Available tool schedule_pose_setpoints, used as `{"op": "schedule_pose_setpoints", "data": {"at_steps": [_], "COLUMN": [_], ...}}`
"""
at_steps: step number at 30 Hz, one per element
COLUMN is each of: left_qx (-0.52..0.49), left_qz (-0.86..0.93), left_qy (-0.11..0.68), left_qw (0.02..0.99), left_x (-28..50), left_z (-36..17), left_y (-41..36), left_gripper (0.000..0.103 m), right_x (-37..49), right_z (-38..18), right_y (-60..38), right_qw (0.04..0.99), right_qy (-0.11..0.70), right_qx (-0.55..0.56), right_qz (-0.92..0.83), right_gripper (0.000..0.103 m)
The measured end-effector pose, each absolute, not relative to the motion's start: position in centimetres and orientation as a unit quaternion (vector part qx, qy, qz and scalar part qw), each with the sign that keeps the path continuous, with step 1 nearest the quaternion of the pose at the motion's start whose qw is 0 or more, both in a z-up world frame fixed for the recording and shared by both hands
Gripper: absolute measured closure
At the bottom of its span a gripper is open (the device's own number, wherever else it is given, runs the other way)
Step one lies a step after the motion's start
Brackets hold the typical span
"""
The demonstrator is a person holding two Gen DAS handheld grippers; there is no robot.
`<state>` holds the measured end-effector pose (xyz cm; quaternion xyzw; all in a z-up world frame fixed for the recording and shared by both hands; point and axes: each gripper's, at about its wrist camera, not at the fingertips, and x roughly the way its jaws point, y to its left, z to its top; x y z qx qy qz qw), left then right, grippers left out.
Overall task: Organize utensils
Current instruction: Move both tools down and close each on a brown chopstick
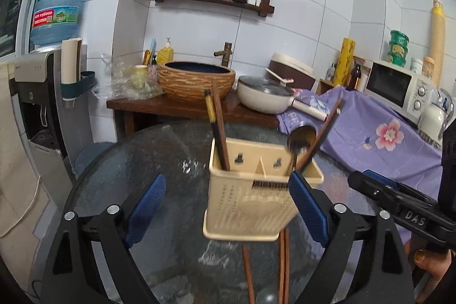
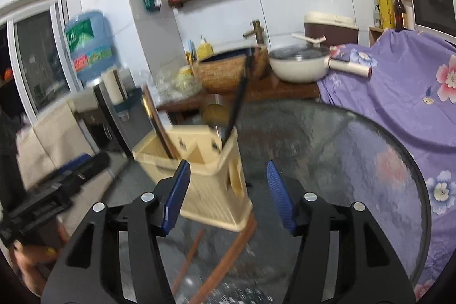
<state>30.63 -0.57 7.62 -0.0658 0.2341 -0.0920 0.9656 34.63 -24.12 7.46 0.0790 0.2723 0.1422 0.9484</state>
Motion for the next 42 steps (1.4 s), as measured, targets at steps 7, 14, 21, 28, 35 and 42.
{"op": "schedule_pose_setpoints", "data": {"at_steps": [7,14,21,28,35,42], "left_qx": [-0.048,-0.052,-0.038,-0.024,-0.008,0.018], "left_qz": [-0.084,-0.079,-0.080,-0.085,-0.089,-0.108], "left_qy": [0.308,0.369,0.388,0.398,0.409,0.429], "left_qw": [0.947,0.925,0.917,0.913,0.908,0.897], "left_x": [29.8,29.9,29.7,30.0,30.7,32.5], "left_z": [1.6,-3.2,-4.8,-5.1,-5.2,-5.4], "left_y": [-0.5,-0.1,-0.4,-1.5,-2.3,-4.1], "left_gripper": [0.014,0.015,0.015,0.015,0.016,0.032], "right_x": [33.8,34.2,34.7,34.8,34.6,35.0], "right_z": [-1.0,-5.0,-5.9,-5.7,-6.0,-5.9], "right_y": [-22.1,-21.0,-20.1,-19.0,-20.9,-22.7], "right_qw": [0.919,0.898,0.892,0.886,0.875,0.872], "right_qy": [0.376,0.427,0.439,0.450,0.470,0.480], "right_qx": [0.009,-0.027,-0.032,-0.043,-0.050,-0.033], "right_qz": [0.119,0.103,0.100,0.100,0.101,0.095], "right_gripper": [0.040,0.040,0.040,0.040,0.040,0.042]}}
